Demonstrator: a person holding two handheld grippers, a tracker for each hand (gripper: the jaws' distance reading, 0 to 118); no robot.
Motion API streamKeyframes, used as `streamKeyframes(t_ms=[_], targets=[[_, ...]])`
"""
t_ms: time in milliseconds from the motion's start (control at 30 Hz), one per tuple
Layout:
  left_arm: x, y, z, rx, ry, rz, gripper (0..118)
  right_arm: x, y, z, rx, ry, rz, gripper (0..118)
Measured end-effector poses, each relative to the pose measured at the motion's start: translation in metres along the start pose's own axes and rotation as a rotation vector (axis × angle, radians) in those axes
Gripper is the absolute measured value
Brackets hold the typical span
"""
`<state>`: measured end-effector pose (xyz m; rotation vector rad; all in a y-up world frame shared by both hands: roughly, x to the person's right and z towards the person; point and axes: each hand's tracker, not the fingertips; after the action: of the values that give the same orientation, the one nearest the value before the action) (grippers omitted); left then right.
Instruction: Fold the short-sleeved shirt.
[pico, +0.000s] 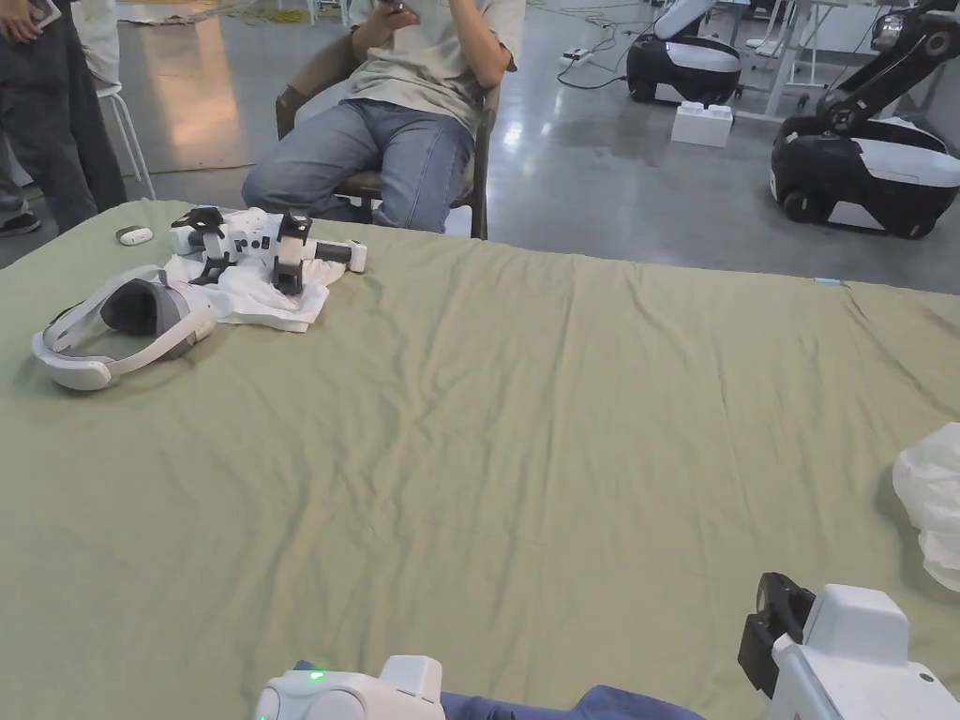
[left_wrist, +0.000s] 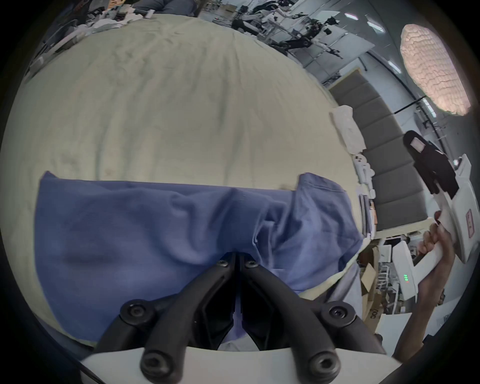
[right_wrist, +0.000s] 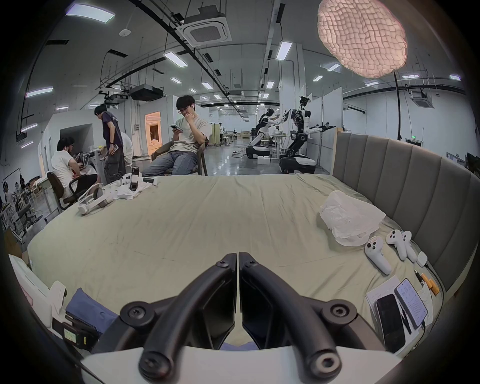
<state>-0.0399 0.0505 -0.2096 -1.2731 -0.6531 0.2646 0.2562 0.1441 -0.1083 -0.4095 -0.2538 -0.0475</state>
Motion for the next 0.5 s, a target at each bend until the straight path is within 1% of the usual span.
streamKeyframes(t_ms=[133, 300, 333, 367, 433, 467, 500], targets=[[0.003, -0.007, -0.002, 0.020, 0.013, -0.057, 4, 0.001, 0.000, 0.001, -0.002, -0.003, 0.003, 0], [-0.007, -0.012, -0.004, 0.044, -0.012, -0.032, 5, 0.001, 0.000, 0.001, -0.003, -0.004, -0.001, 0], [-0.009, -0.012, 0.000, 0.047, -0.027, -0.021, 9, 0.001, 0.000, 0.001, 0.000, -0.003, -0.003, 0], [-0.012, -0.010, 0.008, 0.051, -0.042, -0.014, 20, 0.001, 0.000, 0.001, 0.004, -0.004, -0.004, 0], [-0.021, -0.008, 0.028, 0.072, -0.062, -0.019, 52, 0.001, 0.003, 0.003, 0.024, -0.003, -0.005, 0], [-0.027, -0.008, 0.042, 0.109, -0.068, -0.018, 60, 0.000, 0.005, 0.005, 0.036, -0.004, -0.003, 0], [-0.036, -0.006, 0.056, 0.148, -0.057, -0.003, 62, 0.000, 0.008, 0.007, 0.046, -0.005, -0.001, 0]])
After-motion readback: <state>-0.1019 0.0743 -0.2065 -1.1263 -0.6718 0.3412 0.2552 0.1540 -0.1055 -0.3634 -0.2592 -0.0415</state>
